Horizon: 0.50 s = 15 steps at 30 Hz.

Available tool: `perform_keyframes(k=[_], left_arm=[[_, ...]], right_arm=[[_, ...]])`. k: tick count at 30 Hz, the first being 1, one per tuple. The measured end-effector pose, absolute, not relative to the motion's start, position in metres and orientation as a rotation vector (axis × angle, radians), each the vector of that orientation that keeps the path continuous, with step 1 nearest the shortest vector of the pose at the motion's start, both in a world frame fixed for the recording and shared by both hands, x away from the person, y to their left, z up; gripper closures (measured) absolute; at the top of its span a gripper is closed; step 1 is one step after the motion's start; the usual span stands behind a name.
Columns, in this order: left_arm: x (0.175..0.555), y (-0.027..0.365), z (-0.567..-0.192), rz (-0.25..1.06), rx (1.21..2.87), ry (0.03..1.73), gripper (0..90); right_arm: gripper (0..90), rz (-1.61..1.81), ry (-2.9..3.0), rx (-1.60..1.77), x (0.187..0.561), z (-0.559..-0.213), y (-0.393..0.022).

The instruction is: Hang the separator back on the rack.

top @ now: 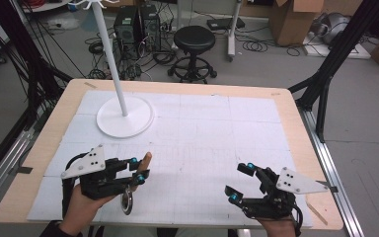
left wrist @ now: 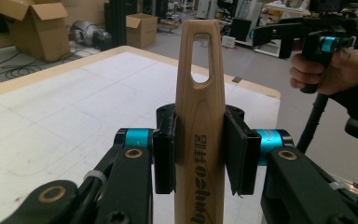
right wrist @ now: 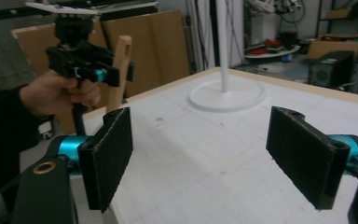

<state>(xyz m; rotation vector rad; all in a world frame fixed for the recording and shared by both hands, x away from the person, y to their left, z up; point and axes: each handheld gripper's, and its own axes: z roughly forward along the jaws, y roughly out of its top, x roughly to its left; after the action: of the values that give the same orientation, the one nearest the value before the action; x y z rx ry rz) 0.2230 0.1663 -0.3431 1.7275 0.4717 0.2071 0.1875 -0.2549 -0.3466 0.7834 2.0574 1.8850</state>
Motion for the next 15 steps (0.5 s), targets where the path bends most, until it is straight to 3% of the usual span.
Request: perform_keyframes(k=[15], left_arm=[[0.214,0.142,-0.338,0.151,1.72,0.362,67.4]], right_arm=[[29.8,1.988,2.167,0.563,0.2,-0.323,-0.212]])
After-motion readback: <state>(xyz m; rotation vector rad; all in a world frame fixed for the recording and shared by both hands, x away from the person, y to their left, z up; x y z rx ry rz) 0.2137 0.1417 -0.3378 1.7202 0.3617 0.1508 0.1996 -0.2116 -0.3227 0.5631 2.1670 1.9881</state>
